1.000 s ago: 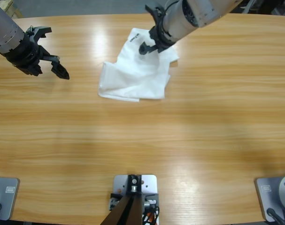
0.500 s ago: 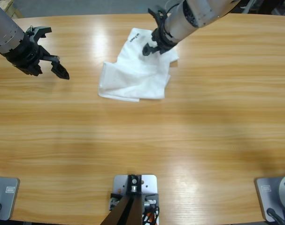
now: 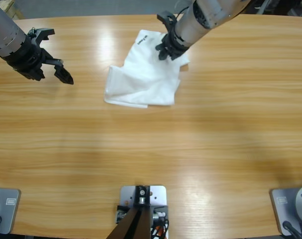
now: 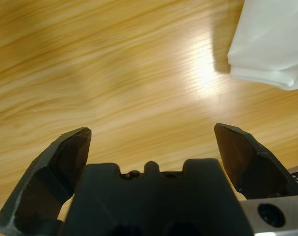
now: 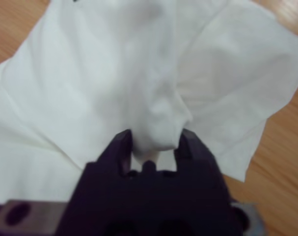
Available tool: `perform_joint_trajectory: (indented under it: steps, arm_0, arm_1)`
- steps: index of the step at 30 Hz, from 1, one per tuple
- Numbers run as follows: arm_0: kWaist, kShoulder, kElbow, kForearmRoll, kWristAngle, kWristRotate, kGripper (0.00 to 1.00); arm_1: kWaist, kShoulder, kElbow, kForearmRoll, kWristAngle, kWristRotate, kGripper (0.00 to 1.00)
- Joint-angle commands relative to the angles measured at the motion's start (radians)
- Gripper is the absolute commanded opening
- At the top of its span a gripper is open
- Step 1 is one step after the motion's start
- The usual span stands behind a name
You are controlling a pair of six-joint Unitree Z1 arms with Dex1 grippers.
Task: Fold clothes
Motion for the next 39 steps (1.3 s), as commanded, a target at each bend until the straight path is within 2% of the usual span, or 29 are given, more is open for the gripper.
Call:
perform_joint_trajectory:
  steps: [1, 6, 16, 39]
  arm_0:
    - [0.003, 0.036, 0.035, -0.013, -0.017, 0.013, 0.996]
    - [0.003, 0.037, 0.034, -0.013, -0.017, 0.013, 0.996]
    - [0.003, 0.039, 0.032, -0.013, -0.017, 0.013, 0.996]
    - [0.003, 0.044, 0.032, -0.013, -0.017, 0.013, 0.996]
  arm_1:
    - [-0.023, 0.066, -0.044, 0.051, 0.059, -0.035, 0.0]
    - [-0.034, 0.056, -0.093, 0.1, 0.062, -0.053, 0.0]
    - [-0.068, 0.095, -0.456, 0.371, 0.057, -0.117, 0.0]
    - [-0.08, 0.045, -0.551, 0.468, 0.072, -0.144, 0.0]
